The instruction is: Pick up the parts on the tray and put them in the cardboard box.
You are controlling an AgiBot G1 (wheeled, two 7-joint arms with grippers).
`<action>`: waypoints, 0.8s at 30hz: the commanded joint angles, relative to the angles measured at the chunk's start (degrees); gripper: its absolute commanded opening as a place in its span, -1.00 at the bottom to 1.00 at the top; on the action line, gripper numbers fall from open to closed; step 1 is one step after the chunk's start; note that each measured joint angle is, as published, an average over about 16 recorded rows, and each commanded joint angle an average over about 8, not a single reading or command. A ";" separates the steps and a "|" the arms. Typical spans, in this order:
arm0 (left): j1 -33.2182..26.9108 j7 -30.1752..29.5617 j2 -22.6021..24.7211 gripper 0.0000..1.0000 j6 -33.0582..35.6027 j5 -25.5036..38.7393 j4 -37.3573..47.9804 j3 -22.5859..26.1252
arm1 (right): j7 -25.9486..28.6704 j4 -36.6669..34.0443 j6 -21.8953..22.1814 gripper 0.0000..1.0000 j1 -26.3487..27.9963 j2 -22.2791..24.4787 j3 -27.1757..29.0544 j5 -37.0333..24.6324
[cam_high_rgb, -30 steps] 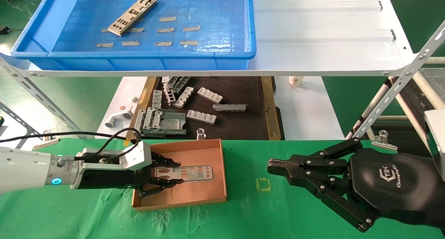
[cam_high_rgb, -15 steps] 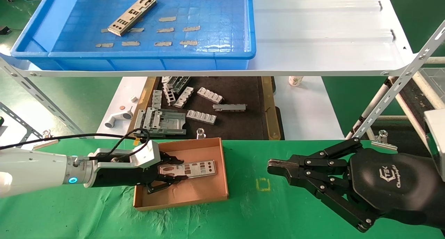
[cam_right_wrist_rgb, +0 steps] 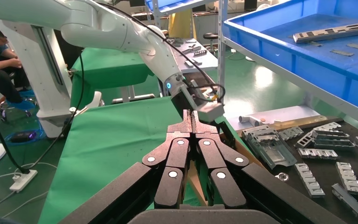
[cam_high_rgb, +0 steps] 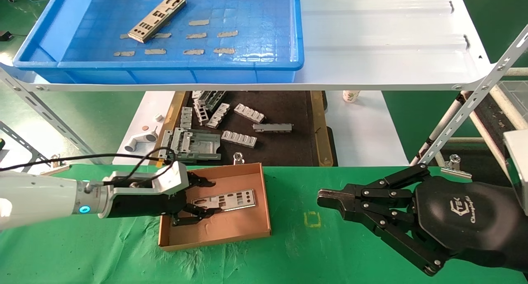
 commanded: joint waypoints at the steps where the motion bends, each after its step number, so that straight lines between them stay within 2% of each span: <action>1: -0.38 0.20 -0.12 1.00 1.13 -0.36 0.53 -0.20 | 0.00 0.00 0.00 -1.00 0.00 0.00 0.00 0.00; 5: -1.19 -0.10 -1.18 1.00 4.74 -1.33 0.99 -0.72 | 0.00 0.00 0.00 -1.00 0.00 0.00 0.00 0.00; 6: -1.24 -0.26 -1.40 1.00 5.34 -1.60 0.91 -0.91 | 0.00 0.00 0.00 -0.93 0.00 0.00 0.00 0.00; 13: 0.71 -3.14 -3.30 1.00 6.28 -3.68 -3.79 -3.32 | 0.00 0.00 0.00 0.79 0.00 0.00 0.00 0.00; 14: 1.17 -3.80 -3.69 1.00 6.34 -4.05 -4.88 -3.81 | 0.00 0.00 0.00 0.98 0.00 0.00 0.00 0.00; 24: 5.67 -10.35 -7.48 1.00 7.03 -7.76 -15.64 -8.66 | 0.00 0.00 0.00 1.00 0.00 0.00 0.00 0.00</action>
